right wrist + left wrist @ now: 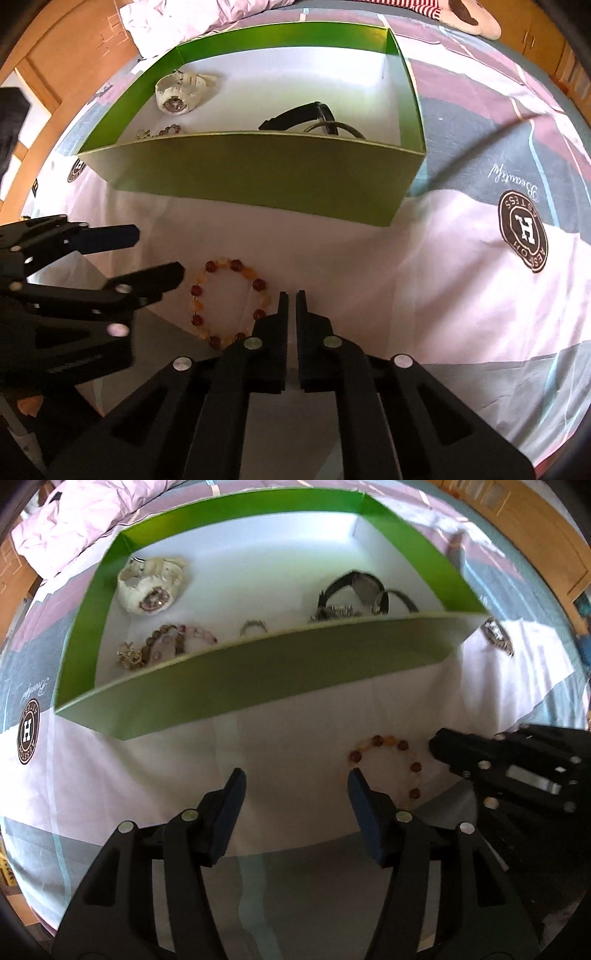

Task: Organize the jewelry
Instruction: 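Withdraw both tools and reach toward the red-amber bead bracelet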

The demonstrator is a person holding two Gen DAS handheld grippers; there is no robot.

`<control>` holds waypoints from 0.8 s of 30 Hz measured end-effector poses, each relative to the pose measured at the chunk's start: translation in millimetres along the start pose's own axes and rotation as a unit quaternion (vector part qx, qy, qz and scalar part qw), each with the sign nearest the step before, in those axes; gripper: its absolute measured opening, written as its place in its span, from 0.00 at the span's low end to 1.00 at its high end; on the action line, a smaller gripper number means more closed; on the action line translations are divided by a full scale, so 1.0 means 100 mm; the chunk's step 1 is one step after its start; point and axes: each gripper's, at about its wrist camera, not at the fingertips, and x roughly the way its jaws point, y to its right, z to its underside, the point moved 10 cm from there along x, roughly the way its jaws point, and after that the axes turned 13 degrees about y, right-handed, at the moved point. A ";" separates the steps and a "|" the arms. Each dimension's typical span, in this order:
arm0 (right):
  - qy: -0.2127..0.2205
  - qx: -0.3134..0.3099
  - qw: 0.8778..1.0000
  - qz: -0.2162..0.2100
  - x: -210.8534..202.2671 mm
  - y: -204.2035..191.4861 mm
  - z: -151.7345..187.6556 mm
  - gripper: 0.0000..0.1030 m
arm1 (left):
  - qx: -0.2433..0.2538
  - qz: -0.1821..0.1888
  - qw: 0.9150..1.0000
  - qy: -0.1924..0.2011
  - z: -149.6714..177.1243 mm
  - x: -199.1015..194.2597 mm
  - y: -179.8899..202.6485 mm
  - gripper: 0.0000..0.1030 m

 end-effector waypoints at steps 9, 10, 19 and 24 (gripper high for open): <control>0.003 -0.024 1.000 -0.006 0.01 -0.15 -0.01 0.37 | 0.003 -0.036 0.999 -0.021 0.07 0.11 -0.13 0.55; 0.005 -0.031 0.999 -0.005 0.03 -0.19 0.00 0.37 | -0.002 -0.036 0.999 -0.022 0.07 0.10 -0.15 0.55; 0.017 -0.050 0.998 0.026 0.08 -0.18 -0.04 0.36 | 0.009 -0.046 0.999 -0.010 0.04 0.06 -0.12 0.55; 0.014 -0.048 0.998 0.031 0.05 -0.09 -0.03 0.37 | 0.018 -0.038 0.999 0.008 0.01 -0.01 0.05 0.54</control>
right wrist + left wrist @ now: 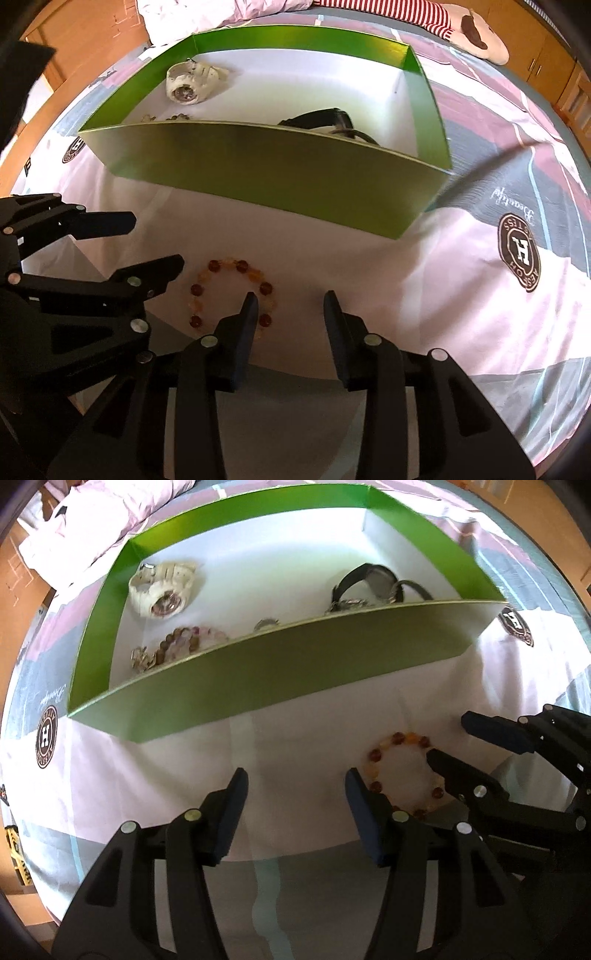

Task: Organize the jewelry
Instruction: 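Withdraw both tools and reach toward the red-amber bead bracelet, then grasp the red-amber bead bracelet with both tools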

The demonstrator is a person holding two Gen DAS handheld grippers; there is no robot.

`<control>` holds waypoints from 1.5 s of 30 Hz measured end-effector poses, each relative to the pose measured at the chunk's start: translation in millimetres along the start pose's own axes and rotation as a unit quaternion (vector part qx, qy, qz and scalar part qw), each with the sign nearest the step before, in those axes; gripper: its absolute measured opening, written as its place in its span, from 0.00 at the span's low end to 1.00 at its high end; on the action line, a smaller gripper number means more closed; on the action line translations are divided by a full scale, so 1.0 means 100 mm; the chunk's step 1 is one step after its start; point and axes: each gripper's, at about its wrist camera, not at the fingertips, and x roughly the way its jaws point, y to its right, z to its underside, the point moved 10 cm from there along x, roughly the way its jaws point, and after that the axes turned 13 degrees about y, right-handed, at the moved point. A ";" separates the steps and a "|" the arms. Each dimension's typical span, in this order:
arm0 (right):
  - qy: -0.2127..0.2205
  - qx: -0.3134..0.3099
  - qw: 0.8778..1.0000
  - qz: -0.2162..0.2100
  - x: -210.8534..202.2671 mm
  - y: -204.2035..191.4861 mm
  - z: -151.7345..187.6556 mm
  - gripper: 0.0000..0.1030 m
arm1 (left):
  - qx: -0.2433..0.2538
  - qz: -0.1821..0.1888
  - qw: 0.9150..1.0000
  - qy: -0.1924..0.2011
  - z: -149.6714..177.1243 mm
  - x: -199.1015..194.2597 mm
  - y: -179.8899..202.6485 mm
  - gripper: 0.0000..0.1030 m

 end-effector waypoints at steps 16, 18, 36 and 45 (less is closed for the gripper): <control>0.010 -0.036 0.999 -0.005 0.11 -0.21 0.03 0.11 | 0.015 -0.004 1.000 -0.006 0.02 0.11 0.05 0.16; 0.012 -0.045 0.999 -0.001 0.09 -0.24 0.01 0.08 | 0.013 -0.005 1.000 -0.005 0.01 0.10 0.02 0.03; 0.011 0.004 1.000 -0.016 0.03 -0.11 -0.05 0.08 | -0.046 0.059 0.997 0.007 -0.10 -0.06 -0.08 0.01; -0.001 -0.016 1.000 0.003 -0.01 -0.04 0.04 0.22 | -0.012 0.087 0.996 0.006 -0.08 0.01 0.31 0.27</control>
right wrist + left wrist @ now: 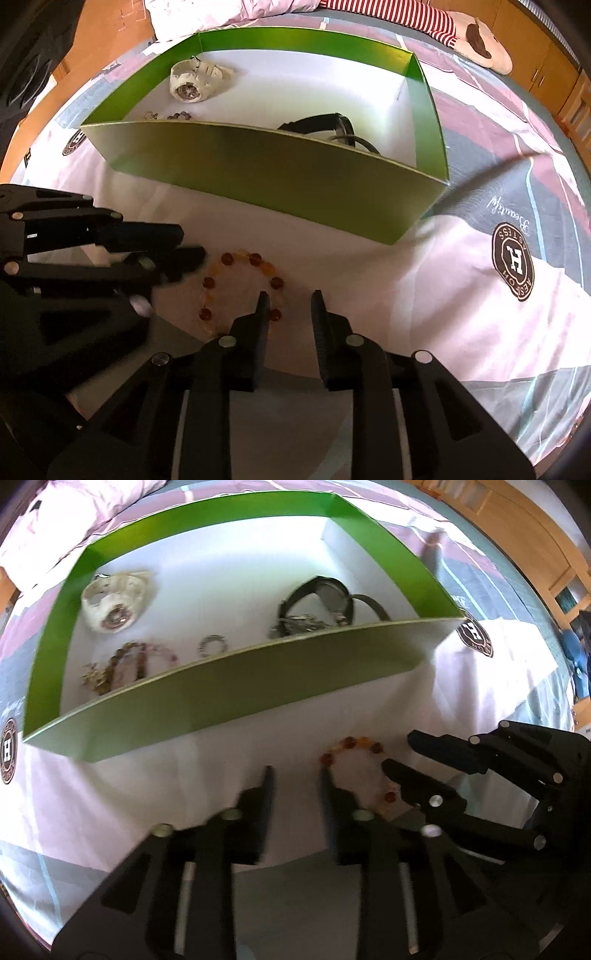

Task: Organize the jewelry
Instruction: 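Grasp the red-amber bead bracelet with both tools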

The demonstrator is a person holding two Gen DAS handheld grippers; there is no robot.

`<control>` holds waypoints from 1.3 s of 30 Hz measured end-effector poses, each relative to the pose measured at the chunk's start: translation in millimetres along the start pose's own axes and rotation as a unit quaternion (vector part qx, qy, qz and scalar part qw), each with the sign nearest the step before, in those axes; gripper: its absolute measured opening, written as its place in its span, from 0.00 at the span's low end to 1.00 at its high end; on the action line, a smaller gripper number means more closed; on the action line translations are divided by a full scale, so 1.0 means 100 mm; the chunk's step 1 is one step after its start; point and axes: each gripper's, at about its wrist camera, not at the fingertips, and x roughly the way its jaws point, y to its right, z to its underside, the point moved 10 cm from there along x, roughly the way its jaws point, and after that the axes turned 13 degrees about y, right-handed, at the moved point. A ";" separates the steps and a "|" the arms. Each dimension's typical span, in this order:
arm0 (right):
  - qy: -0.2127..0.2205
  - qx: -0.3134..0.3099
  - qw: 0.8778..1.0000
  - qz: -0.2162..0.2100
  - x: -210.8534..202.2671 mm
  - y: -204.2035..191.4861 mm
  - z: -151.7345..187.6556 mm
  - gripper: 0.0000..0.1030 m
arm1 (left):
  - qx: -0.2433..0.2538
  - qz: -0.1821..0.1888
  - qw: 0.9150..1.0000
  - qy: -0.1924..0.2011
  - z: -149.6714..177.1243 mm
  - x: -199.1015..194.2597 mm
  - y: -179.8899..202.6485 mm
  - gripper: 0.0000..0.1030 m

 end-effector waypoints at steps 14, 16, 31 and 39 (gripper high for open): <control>0.002 0.003 1.000 -0.025 0.02 -0.10 0.04 0.24 | 0.006 0.004 1.000 -0.014 0.03 0.14 0.04 0.09; 0.004 0.008 0.999 -0.036 0.00 -0.13 0.01 0.24 | -0.012 0.017 1.000 -0.021 0.04 0.10 -0.02 0.09; 0.017 -0.004 0.999 -0.048 0.08 -0.30 0.00 0.10 | -0.030 0.022 0.999 -0.032 0.09 0.12 -0.06 0.08; 0.038 0.013 0.997 -0.059 -0.06 -0.27 -0.13 0.07 | -0.063 0.046 0.997 -0.016 0.00 -0.01 -0.09 0.07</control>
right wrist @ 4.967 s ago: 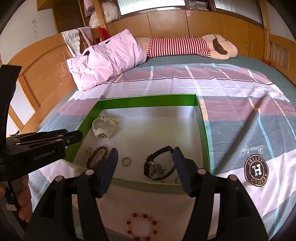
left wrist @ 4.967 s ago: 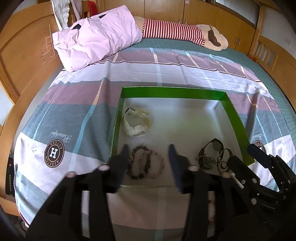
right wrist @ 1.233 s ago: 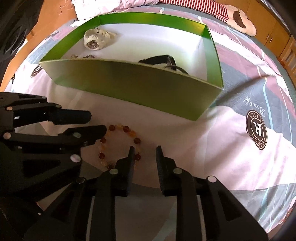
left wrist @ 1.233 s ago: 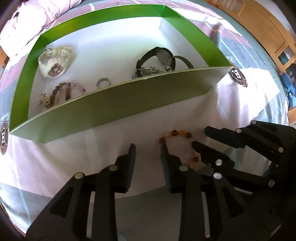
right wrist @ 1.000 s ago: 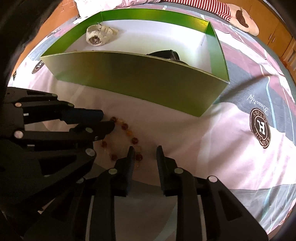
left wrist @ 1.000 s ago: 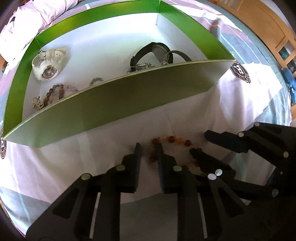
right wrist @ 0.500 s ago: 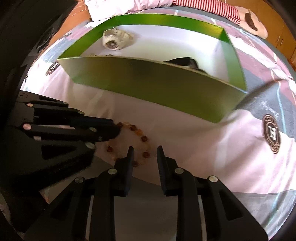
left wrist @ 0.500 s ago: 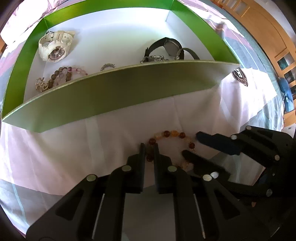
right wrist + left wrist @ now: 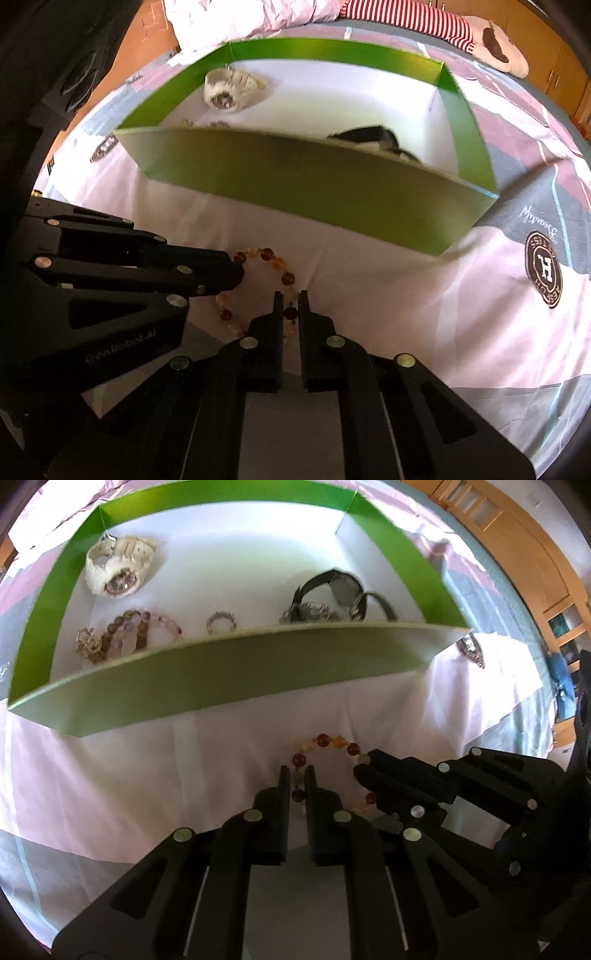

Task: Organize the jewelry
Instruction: 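Grasp the red-amber bead bracelet with both tools, then lift and carry the red-amber bracelet with both tools into the box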

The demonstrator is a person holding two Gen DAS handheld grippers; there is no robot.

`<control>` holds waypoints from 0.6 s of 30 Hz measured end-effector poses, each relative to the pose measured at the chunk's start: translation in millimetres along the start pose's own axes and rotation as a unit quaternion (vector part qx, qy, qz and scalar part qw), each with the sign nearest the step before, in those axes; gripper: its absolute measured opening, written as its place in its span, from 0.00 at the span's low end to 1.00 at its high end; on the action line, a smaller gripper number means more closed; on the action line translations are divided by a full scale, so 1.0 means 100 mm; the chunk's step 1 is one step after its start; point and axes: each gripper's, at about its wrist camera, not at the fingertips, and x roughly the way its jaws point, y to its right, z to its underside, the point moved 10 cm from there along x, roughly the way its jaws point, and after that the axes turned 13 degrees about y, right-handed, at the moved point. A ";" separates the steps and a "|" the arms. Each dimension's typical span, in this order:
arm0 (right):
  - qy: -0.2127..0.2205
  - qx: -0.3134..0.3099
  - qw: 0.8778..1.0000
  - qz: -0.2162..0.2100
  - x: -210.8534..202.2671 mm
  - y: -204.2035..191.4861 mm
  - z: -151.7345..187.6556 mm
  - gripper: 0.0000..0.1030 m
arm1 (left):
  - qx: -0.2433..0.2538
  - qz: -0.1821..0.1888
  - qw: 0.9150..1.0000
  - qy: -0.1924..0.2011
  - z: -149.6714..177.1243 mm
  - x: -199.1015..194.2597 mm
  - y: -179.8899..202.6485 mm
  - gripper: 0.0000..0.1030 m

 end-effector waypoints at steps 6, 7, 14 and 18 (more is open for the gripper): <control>0.035 -0.008 0.999 -0.001 -0.21 -0.05 -0.20 0.07 | 0.000 0.016 0.999 0.035 -0.12 -0.28 0.08 0.07; 0.040 -0.008 0.999 -0.002 -0.24 -0.05 -0.23 0.07 | 0.000 0.017 0.999 0.040 -0.14 -0.32 0.09 0.07; 0.083 -0.003 0.997 0.000 -0.46 0.01 -0.54 0.07 | -0.005 0.007 0.995 0.098 -0.40 -0.63 0.00 0.07; 0.110 0.004 0.994 -0.003 -0.45 -0.01 -0.79 0.07 | -0.001 -0.003 0.991 0.135 -0.58 -0.73 -0.05 0.07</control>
